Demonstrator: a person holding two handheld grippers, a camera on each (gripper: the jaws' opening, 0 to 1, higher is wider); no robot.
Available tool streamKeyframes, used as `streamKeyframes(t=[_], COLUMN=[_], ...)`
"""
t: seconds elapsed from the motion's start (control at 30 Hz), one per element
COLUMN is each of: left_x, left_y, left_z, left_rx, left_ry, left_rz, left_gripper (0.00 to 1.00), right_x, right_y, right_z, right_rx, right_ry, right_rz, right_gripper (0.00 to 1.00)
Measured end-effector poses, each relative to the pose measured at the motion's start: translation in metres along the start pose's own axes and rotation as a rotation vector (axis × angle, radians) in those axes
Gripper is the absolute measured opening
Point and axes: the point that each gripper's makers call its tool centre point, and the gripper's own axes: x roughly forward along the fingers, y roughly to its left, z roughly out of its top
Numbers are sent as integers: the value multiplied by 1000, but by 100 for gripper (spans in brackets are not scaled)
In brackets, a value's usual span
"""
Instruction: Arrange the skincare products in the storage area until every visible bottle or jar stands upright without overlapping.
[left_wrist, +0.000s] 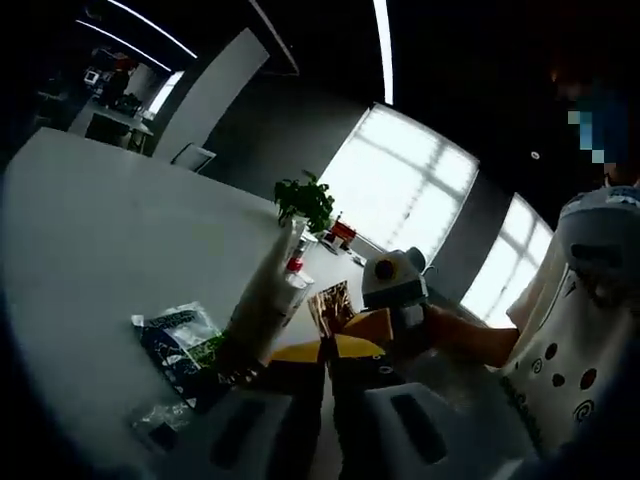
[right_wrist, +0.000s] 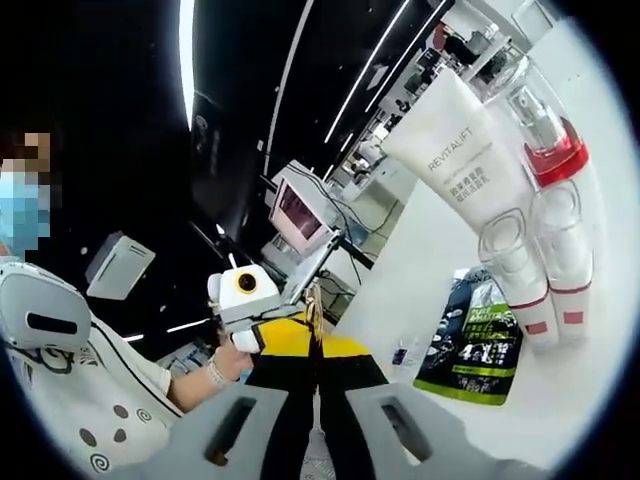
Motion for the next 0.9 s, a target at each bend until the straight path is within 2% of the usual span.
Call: streamKeyframes(t=[0.07,0.23,0.33,0.43,0.5,0.57,0.63,0.7,0.77,0.9], left_x=[-2,-5,-8,-12,-15,-19,-22,-24,-26,-28], left_y=[1,2,5,6,7,11,15,16,23,28], left_z=[2,2,0,2,5,5,4,2,2,1], left_rx=[-18,6,41,75,97,153,201,205,230,252], left_ry=[-16,-7,33,55,67,103,151,198,237,305], left_rz=[3,31,53,61,64,80,89,74,95,88], left_gripper=[0,0,0,0,0,0,0,0,0,0], right_x=[1,3,7,10,11,10,13,17,19,22], right_y=[1,2,2,4,1,-6,-5,-9,-14,-21], right_z=[1,-2,-4,-5,-6,-7,-10,-13,-16,-18], right_rx=[6,-3,-5,-52,-105,-168,-181,-206,-221,-258], right_ry=[-8,-12,-3,18,49,84,112,138,151,182], right_rz=[3,-7,-26,-38,-70,-104,-105,-123,-132,-160], right_gripper=[1,1,1,2,5,7,7,9,8,9])
